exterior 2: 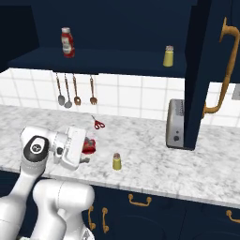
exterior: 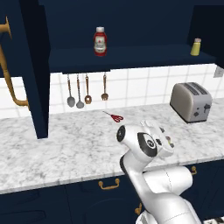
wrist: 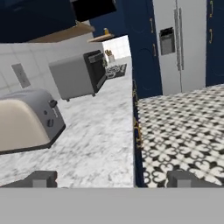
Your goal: Put the shaker and condiment bottle from the counter next to their counterparts in the cabinet.
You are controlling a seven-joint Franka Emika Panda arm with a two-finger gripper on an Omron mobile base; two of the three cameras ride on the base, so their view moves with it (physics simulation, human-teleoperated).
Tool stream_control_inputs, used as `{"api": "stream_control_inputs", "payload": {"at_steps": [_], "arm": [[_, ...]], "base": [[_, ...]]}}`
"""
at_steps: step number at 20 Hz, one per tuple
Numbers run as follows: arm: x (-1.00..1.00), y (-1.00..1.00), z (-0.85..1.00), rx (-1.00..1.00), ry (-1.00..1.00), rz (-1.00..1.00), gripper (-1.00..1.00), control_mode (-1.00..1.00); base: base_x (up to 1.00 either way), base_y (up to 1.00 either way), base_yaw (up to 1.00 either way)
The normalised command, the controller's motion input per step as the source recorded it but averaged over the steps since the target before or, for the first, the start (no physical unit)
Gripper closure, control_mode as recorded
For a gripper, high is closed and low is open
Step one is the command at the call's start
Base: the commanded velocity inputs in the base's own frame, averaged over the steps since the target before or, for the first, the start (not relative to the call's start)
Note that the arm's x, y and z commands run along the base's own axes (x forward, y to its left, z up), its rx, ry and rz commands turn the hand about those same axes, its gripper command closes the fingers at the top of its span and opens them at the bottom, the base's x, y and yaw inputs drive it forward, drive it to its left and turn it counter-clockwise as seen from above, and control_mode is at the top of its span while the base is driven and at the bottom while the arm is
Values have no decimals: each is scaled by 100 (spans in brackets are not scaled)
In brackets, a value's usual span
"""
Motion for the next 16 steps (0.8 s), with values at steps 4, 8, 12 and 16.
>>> {"api": "stream_control_inputs", "payload": {"at_steps": [4,8,12,16], "arm": [[3,-4,-5,0,-3,-1,-100,-100],[1,-43,-40,0,-4,0,-100,-100],[0,-37,-44,0,0,0,-100,-100],[0,-6,-57,0,0,0,-100,-100]], "base": [[0,0,0],[0,0,0],[0,0,0],[0,0,0]]}}
